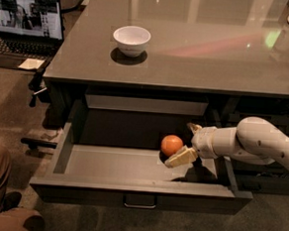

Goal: Pick orange from top drawer and place on counter

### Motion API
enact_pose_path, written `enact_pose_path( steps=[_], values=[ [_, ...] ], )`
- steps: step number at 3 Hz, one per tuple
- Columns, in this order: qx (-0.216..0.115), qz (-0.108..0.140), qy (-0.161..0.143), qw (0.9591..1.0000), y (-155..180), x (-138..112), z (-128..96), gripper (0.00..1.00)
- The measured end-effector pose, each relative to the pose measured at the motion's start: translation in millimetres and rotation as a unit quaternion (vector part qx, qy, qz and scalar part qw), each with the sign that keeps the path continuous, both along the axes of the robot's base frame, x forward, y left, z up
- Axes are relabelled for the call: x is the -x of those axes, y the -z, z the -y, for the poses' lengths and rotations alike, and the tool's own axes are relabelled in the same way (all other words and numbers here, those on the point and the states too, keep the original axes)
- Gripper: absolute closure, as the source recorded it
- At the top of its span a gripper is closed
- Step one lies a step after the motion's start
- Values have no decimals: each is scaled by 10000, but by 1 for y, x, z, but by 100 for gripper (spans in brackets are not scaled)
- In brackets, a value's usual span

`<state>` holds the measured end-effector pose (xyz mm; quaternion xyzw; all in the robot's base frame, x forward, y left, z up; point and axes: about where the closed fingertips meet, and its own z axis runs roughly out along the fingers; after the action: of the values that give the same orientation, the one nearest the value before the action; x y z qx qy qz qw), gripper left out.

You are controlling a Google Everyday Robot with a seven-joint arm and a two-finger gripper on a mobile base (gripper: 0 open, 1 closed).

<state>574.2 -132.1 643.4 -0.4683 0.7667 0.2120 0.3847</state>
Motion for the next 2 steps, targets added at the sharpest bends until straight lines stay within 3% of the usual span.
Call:
enact_pose_path(
  steps=[2],
  values=[
    [-113,-153,-131,9997,23,-13,-15,0]
  ],
)
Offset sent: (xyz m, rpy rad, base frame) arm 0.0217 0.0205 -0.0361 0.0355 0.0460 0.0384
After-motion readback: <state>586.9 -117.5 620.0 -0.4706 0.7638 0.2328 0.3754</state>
